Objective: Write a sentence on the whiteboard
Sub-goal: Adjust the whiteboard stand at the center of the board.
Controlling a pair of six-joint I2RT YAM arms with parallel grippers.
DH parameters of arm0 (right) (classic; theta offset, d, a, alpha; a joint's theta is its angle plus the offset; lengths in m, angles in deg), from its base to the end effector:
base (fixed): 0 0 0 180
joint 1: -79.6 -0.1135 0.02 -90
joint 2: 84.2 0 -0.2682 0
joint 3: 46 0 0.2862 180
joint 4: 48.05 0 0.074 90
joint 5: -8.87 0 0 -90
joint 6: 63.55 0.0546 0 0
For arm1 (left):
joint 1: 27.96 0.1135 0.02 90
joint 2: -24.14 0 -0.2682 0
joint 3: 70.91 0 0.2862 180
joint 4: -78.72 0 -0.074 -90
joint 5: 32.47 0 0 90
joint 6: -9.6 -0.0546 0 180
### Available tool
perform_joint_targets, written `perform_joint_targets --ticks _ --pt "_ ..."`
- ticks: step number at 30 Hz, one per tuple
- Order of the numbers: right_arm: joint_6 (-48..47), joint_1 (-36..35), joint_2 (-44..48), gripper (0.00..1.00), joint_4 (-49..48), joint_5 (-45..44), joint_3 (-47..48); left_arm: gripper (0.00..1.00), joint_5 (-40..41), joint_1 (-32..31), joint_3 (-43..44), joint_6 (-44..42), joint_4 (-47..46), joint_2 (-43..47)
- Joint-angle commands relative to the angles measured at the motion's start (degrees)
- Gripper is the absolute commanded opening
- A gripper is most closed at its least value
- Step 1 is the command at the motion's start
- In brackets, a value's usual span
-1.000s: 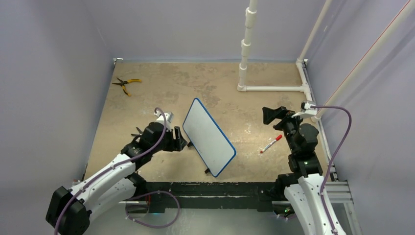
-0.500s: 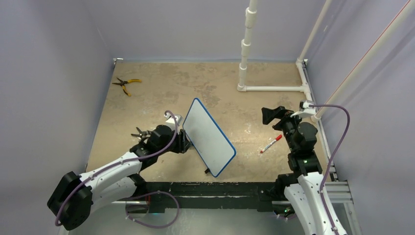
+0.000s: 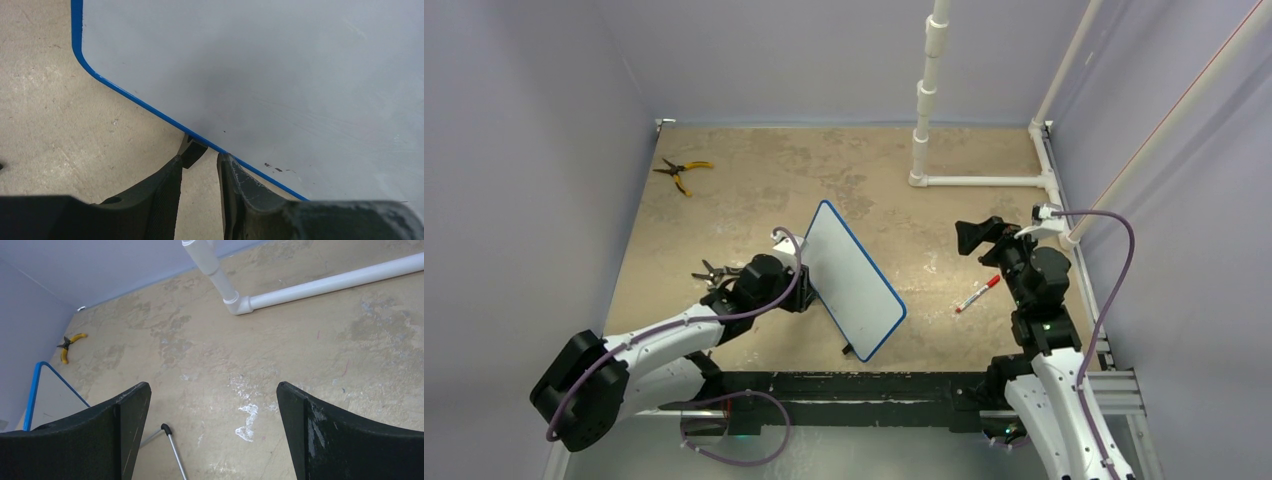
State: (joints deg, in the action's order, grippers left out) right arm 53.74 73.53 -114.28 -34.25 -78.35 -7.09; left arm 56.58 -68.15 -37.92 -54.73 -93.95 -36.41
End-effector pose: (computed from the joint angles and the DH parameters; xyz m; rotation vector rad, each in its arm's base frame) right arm 0.1974 0.0237 0.2807 0.2725 1.6576 0.4810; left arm 0.1884 -0.1603 0.1411 0.2952 2.2399 -0.6566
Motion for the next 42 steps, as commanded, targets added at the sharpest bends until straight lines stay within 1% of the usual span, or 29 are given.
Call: perform_joint_targets --ticks 1,4,5,9,19,23,26,29,32,34,37,42 --pt "-1.18 -0.17 -1.07 0.99 -1.43 1.89 2.96 0.33 0.77 -0.5 1.26 -2.08 -3.08 -1.26" --pt "-1.06 -0.15 -1.44 0.99 -1.43 2.54 2.99 0.33 0.77 -0.98 1.56 -2.49 -2.94 -2.23" --pt "-1.03 -0.13 -1.61 0.99 -1.42 2.83 3.06 0.33 2.12 -1.07 1.66 -2.66 -2.96 -2.42" --pt "-1.01 -0.15 -2.39 0.99 -2.8 3.74 3.29 0.32 3.41 -1.38 1.81 -3.33 -3.36 -3.15" --pt "-1.26 -0.1 -3.29 0.99 -2.74 4.57 3.34 0.29 2.88 -1.99 3.35 -6.05 -6.0 -6.81" --pt "-1.62 -0.17 -3.73 0.99 -2.74 4.54 3.43 0.24 2.95 -2.5 3.09 -6.8 -6.5 -7.66" --pt "-1.71 -0.15 -3.99 0.99 -2.75 4.6 3.29 0.17 3.55 -3.07 2.42 -7.15 -7.02 -7.73" --pt "-1.8 -0.17 -4.1 0.99 -2.66 4.6 3.19 0.13 5.03 -3.93 1.86 -7.37 -6.66 -7.82" --pt "-1.89 -0.12 -4.13 0.99 -2.51 4.43 3.16 0.06 7.34 -5.04 1.31 -6.92 -6.02 -7.46" --pt "-1.84 -0.16 -4.12 0.99 -2.27 4.34 3.17 0.0 9.37 -5.96 1.02 -6.18 -5.67 -6.69" --pt "-1.82 -0.14 -3.94 0.99 -2.07 4.12 3.18 0.0 14.56 -7.98 0.13 -3.43 -5.35 -5.25" --pt "-1.54 -0.13 -3.95 0.99 -1.96 4.37 3.23 0.0 27.48 -12.11 -1.77 5.13 -4.21 -3.54"
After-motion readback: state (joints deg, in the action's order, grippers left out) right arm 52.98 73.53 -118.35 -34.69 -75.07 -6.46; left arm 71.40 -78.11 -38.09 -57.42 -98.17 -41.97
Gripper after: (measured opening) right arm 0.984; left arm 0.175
